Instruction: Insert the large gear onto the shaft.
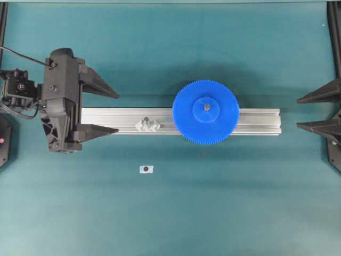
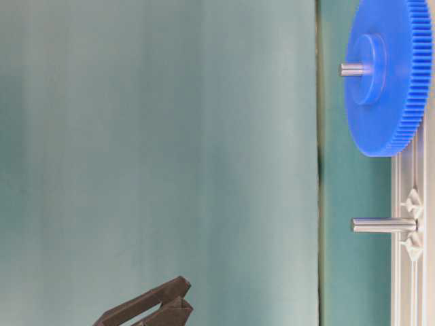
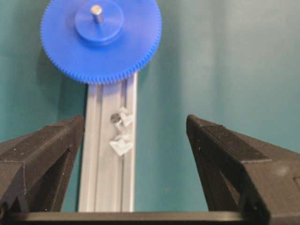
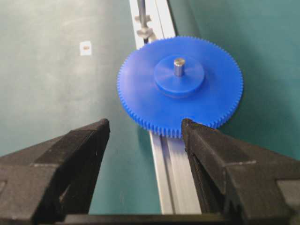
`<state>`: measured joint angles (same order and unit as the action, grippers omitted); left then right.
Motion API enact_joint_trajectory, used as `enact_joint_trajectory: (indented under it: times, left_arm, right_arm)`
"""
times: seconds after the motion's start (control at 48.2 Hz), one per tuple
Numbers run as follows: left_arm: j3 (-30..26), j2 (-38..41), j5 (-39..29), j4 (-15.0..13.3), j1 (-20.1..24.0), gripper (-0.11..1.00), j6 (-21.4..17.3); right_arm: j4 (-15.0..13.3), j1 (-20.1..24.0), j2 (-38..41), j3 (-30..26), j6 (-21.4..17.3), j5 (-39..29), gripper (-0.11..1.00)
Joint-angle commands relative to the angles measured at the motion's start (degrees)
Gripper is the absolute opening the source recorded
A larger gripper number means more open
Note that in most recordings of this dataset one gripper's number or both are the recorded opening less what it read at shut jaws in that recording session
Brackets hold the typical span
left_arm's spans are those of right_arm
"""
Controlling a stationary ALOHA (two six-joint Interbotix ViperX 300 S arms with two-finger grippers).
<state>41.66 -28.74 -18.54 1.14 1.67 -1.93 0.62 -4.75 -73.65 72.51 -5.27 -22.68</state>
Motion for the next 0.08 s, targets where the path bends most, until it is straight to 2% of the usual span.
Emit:
enact_joint_trajectory:
  times: [0.0,0.062]
  left_arm:
    - [-0.7,-0.3,0.4,0.2,-0.3,0.87,0.1]
    - [-0.7,-0.3,0.5,0.2,-0.3,0.87,0.0]
  right_arm:
    - [0.0,-0.1,0.4,-0.5,-0.4,0.5,0.71]
    - [0.0,-0.1,0.4,-0.5,-0.4,0.6,0.71]
